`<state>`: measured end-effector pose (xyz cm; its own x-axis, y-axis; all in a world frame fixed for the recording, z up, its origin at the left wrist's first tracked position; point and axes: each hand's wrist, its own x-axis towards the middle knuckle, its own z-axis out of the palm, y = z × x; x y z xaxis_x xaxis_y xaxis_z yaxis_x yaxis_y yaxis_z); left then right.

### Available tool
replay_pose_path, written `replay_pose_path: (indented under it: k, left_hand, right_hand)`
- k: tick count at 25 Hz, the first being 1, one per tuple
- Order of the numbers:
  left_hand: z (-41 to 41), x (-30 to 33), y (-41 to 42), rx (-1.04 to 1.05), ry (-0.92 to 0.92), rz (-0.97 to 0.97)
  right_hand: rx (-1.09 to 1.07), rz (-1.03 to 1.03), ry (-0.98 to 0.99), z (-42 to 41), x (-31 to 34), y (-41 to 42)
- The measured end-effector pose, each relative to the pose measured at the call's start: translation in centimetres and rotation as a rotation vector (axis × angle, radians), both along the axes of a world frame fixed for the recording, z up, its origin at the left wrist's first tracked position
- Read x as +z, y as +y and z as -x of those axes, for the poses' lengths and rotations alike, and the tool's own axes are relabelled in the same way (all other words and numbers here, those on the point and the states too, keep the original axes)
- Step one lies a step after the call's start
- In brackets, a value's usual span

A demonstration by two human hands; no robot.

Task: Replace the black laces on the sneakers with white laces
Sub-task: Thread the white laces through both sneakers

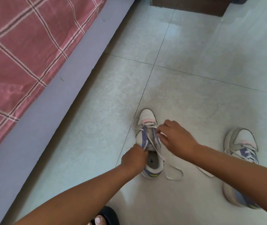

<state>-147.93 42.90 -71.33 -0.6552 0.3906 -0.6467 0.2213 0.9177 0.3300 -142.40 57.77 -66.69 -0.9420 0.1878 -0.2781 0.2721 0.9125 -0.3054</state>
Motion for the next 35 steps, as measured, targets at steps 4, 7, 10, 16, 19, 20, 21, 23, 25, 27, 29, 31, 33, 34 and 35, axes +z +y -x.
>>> replay_pose_path:
  k: [4,7,10,16,19,20,21,23,25,27,29,31,33,34,35]
  left_hand:
    - [-0.2,0.3,0.0,0.005,0.001,-0.006]
    - [-0.2,0.1,0.0,0.008,-0.007,0.001]
    - [-0.2,0.1,0.0,0.009,-0.011,-0.004]
    - [-0.2,0.1,-0.1,0.015,-0.001,-0.028]
    - [-0.2,0.0,-0.1,0.020,-0.005,-0.028]
    - [-0.3,0.0,-0.1,0.023,-0.010,-0.031]
    - [-0.3,0.0,0.0,0.026,-0.013,-0.033]
    - [-0.3,0.0,0.0,0.027,-0.007,-0.029]
    - [-0.3,-0.1,0.0,0.020,0.005,-0.020]
    - [-0.3,-0.1,0.0,0.017,0.012,-0.022]
    - [-0.3,-0.2,-0.1,0.030,-0.001,-0.036]
    - [-0.3,-0.3,-0.1,0.036,-0.015,-0.043]
    - [-0.2,-0.3,-0.1,0.041,-0.014,-0.040]
    - [-0.2,-0.2,-0.1,0.040,-0.010,-0.040]
    - [-0.2,-0.2,-0.2,0.035,-0.006,-0.039]
  right_hand:
    - [-0.090,-0.023,-0.197,4.7,-1.4,-3.7]
    - [-0.150,0.041,-0.251,5.3,-1.7,-2.8]
    - [-0.154,0.013,-0.245,4.8,-2.1,-2.4]
    - [-0.200,-0.052,-0.091,4.0,-3.0,-3.6]
    - [-0.177,-0.031,-0.103,3.5,-2.6,-3.0]
    - [-0.163,-0.013,-0.123,3.3,-2.4,-2.9]
    - [-0.153,0.013,-0.149,3.1,-2.2,-2.9]
    - [-0.152,0.053,-0.195,2.7,-1.7,-2.9]
    - [-0.166,0.041,-0.198,2.5,-1.2,-2.9]
    - [-0.155,-0.023,-0.182,2.7,-0.9,-3.1]
    - [-0.108,-0.072,-0.234,3.1,-1.0,-3.5]
    - [-0.084,-0.046,-0.344,3.4,-1.3,-3.8]
    - [-0.087,-0.050,-0.395,3.4,-1.7,-3.8]
    - [-0.077,-0.111,-0.366,3.2,-1.9,-3.9]
    - [-0.056,-0.209,-0.315,2.9,-2.3,-4.1]
